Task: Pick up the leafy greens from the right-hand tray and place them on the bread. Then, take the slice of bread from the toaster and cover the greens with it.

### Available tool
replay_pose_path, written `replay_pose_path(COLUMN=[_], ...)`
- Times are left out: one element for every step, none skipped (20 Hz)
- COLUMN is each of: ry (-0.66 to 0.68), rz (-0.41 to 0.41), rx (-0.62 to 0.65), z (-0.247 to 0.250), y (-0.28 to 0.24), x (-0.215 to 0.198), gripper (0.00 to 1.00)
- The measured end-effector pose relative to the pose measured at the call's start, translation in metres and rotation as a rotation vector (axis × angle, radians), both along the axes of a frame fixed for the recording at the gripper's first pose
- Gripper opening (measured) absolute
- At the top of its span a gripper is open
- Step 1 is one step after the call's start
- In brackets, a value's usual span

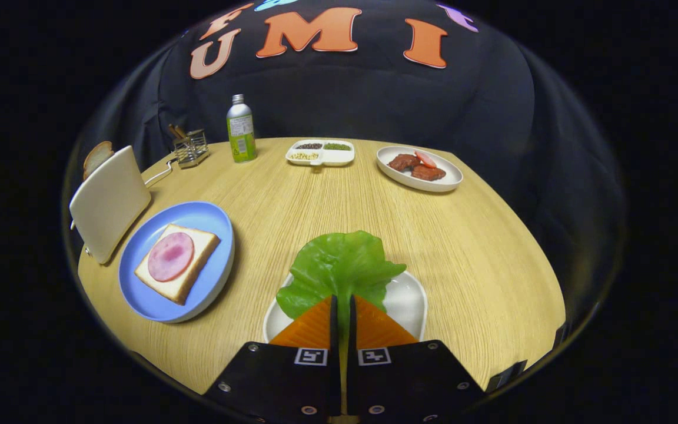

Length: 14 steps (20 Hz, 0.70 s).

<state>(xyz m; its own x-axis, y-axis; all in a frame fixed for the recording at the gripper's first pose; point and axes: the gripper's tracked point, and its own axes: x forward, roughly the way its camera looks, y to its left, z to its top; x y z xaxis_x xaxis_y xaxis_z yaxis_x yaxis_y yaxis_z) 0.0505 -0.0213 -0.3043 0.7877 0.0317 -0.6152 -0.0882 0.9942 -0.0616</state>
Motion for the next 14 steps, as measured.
replay_pose_path(ry=[-0.01, -0.017, -0.027, -0.04, -0.053, -0.062, -0.073, -0.081, -0.089, -0.099, -0.11, -0.124, -0.135, -0.138], rz=[-0.002, -0.005, -0.008, -0.009, -0.008, -0.006, -0.005, 0.0, 0.004, 0.01, 0.017, 0.025, 0.038, 0.05], rx=[0.002, 0.002, 0.0, -0.003, -0.006, -0.007, -0.006, -0.004, -0.001, 0.002, 0.006, 0.01, 0.016, 0.019], z=[0.006, 0.012, 0.019, 0.027, 0.034, 0.041, 0.048, 0.054, 0.062, 0.069, 0.075, 0.083, 0.089, 0.093], y=[0.0, 0.001, 0.002, 0.004, 0.007, 0.011, 0.015, 0.02, 0.026, 0.033, 0.04, 0.049, 0.059, 0.068], x=[0.001, 0.001, 0.002, 0.003, 0.003, 0.003, 0.002, 0.003, 0.002, 0.002, 0.003, 0.003, 0.004, 0.004], gripper=[0.05, 0.05, 0.05, 0.05, 0.05, 0.04, 0.05, 0.05, 0.05, 0.04, 0.04, 0.04, 0.05, 0.05])
